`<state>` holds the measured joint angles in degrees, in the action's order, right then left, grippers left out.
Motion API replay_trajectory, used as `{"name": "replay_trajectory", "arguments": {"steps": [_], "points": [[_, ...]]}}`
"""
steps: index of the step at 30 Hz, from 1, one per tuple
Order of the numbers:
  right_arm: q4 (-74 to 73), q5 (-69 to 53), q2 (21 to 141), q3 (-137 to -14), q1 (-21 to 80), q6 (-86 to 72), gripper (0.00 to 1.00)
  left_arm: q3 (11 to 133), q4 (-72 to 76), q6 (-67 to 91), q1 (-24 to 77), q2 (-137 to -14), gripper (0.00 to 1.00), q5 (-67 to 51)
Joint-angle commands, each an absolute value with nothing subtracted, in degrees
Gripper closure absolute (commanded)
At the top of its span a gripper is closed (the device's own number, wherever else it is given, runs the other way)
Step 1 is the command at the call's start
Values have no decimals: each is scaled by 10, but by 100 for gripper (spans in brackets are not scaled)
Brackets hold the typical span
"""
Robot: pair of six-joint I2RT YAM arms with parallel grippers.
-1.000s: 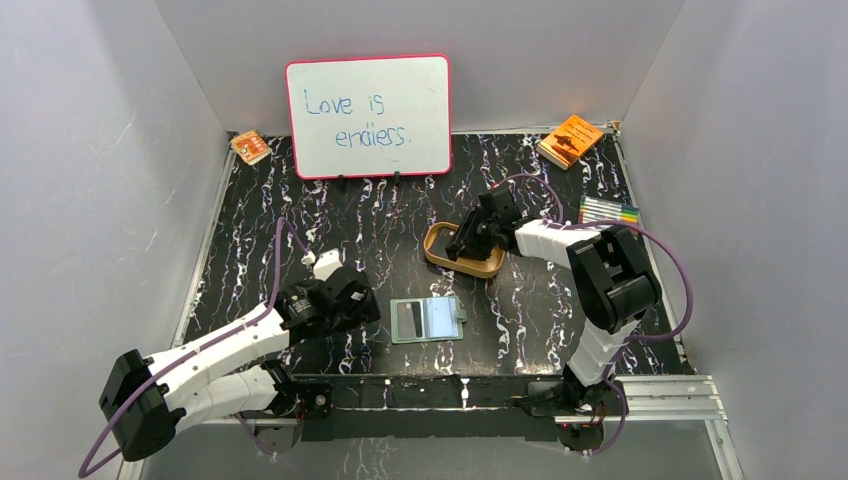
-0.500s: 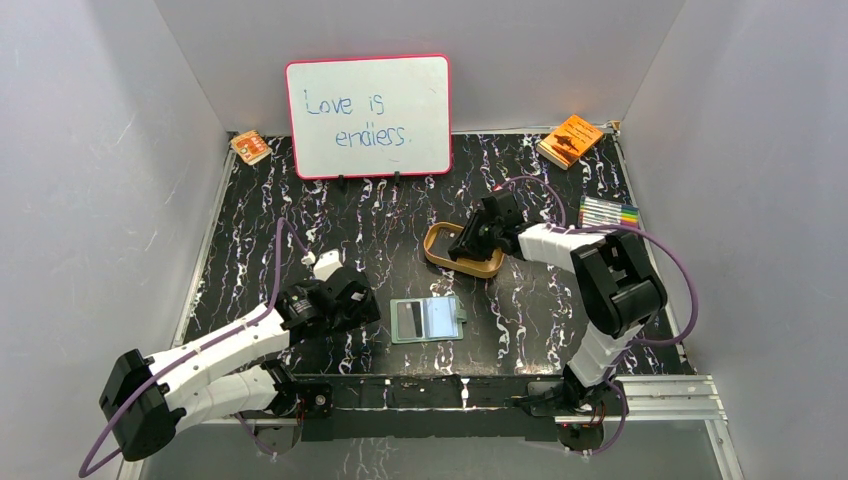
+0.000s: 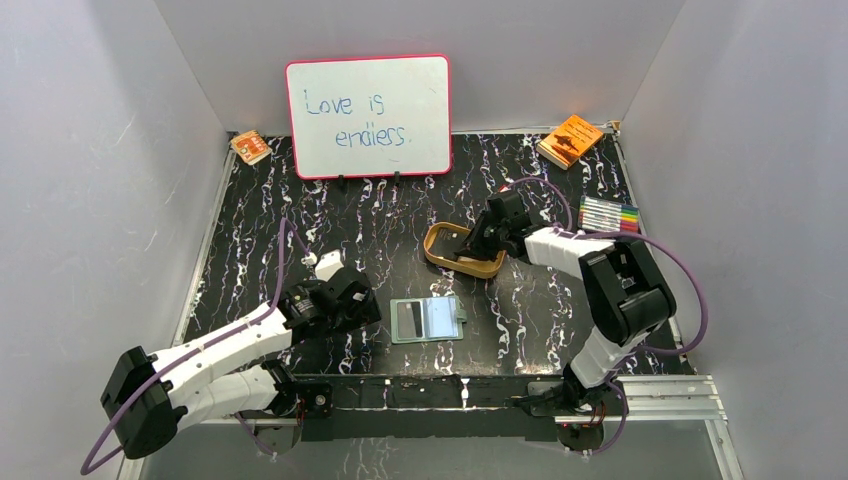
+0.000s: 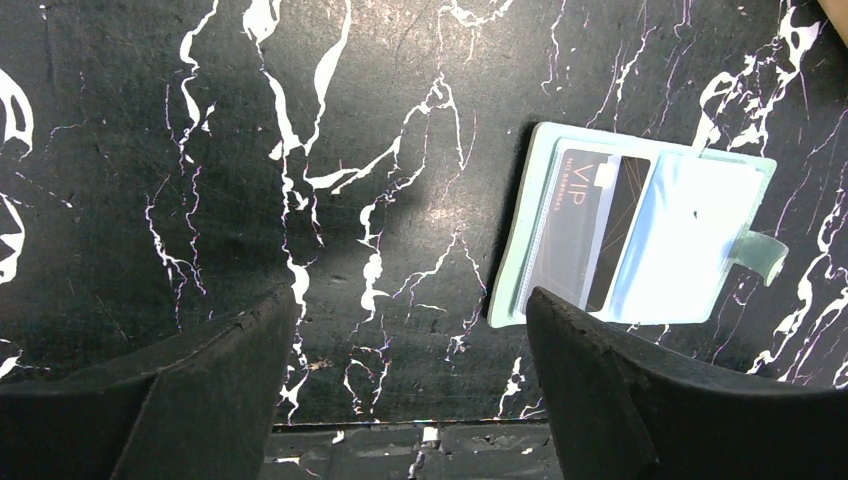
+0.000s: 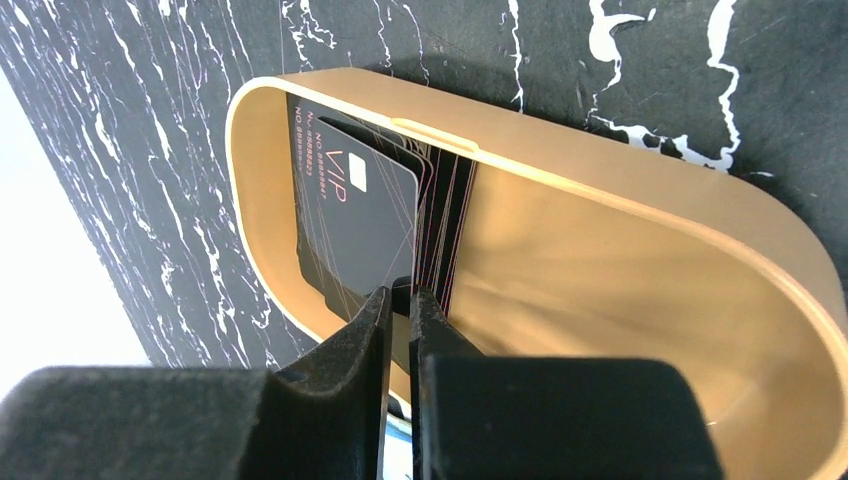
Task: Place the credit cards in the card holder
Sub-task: Pick up the credit card from the storage box.
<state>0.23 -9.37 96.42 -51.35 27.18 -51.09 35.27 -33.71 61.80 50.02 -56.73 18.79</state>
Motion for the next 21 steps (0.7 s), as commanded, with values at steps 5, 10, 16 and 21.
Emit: {"name": "replay_trajectory", "arguments": {"steps": [5,10,16,21], "points": [[-5,-90,920,-490,264,-510,97,348,-339,622,502,-567,19,192],[-14,-88,872,-486,260,-517,100,351,-342,621,502,-565,19,200],[-79,-107,816,-511,249,-538,100,357,-351,620,502,-555,19,214],[-210,-206,808,-585,220,-558,100,367,-360,620,502,-549,19,221]]}}
